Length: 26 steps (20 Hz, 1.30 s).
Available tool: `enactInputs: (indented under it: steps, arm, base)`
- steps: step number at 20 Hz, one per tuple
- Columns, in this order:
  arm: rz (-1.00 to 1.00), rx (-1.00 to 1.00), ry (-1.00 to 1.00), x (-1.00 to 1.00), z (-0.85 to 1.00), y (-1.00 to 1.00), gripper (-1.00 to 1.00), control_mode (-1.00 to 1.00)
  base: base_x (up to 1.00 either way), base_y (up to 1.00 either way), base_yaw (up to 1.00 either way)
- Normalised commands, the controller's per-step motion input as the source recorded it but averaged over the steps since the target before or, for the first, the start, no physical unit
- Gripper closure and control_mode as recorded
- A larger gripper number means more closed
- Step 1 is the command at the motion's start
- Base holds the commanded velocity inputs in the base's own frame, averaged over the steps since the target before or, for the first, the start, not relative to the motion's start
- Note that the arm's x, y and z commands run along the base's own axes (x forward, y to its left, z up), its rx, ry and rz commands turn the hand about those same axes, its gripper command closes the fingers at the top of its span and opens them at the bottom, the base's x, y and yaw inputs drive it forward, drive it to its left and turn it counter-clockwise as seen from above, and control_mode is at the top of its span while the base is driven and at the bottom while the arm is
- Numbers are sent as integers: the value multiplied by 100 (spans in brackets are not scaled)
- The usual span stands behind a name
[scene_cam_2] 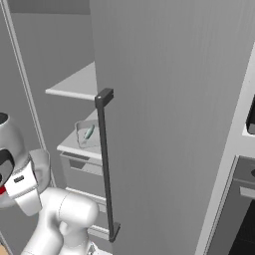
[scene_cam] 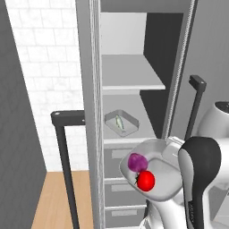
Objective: Take the meat container that has the fish and place it on the second highest rack of the freezer. Then take the vegetable container that has the onion and tomato and place it on the highest rack of the freezer.
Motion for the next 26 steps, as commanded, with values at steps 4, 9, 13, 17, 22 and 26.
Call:
enactInputs:
  steps: [4, 9, 13, 17, 22, 26]
  arm:
    - [-1, 17, -45, -1, 36, -15, 100, -100]
    - [-7, 20, -38, 33, 76, -26, 100, -100]
    - [-18, 3, -7, 98, 80, 1, 100, -100]
    - [-25, 8, -2, 100, 81, -6, 100, -100]
    - [-17, 12, -10, 97, 36, 19, 100, -100]
    - [-12, 16, -8, 85, -11, 22, 100, -100]
  base:
    - [0, 0, 0]
    - [0, 0, 0]
    - [0, 0, 0]
    - [0, 0, 0]
    - [0, 0, 0]
    - [0, 0, 0]
